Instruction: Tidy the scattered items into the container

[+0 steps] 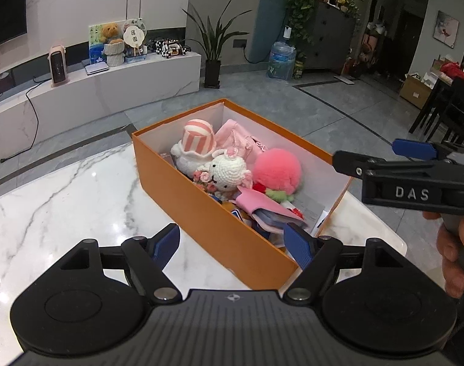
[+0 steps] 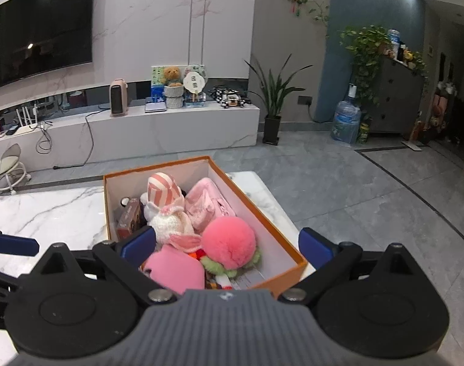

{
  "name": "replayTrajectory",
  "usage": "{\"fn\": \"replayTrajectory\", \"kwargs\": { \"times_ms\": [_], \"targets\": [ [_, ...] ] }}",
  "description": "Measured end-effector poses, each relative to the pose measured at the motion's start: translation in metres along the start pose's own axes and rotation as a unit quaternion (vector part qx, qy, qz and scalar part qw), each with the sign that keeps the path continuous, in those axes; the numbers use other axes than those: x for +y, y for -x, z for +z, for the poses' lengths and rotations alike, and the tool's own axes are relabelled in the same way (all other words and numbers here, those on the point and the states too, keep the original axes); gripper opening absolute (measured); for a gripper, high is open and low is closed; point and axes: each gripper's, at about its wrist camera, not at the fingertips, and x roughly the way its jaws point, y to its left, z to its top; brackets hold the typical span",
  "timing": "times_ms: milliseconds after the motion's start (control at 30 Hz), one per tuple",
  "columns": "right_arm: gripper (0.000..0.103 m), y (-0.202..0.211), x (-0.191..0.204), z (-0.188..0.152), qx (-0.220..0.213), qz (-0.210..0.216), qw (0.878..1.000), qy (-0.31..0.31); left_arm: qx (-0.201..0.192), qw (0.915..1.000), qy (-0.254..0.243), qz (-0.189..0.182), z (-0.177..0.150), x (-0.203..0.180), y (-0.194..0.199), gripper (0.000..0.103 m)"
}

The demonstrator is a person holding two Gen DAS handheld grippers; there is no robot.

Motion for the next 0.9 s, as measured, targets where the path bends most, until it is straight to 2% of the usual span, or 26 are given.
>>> {"fn": "replayTrajectory", "kwargs": {
  "times_ms": [300,567,700,900],
  "targets": [
    [0.103,0.016,0.007,-0.013,0.001,-0.049,0.999,-0.001,-0.022,0.9991,-0.020,0.029,0.001,-0.018,0.012,0.091],
    [0.103,0.020,0.009,-0.020,0.013,-0.035,0.999,-0.008,-0.031,0.9986,0.013,0.042,-0.004,-0.007,0.017,0.091],
    [0.103,0.020,0.012,-0.021,0.016,-0.033,0.999,-0.007,-0.025,0.9974,0.043,0.052,-0.007,0.005,0.019,0.092],
    [0.103,0.019,0.015,-0.021,0.018,-0.036,0.999,-0.004,-0.015,0.9963,0.059,0.061,-0.012,0.016,0.017,0.093]
  ]
}}
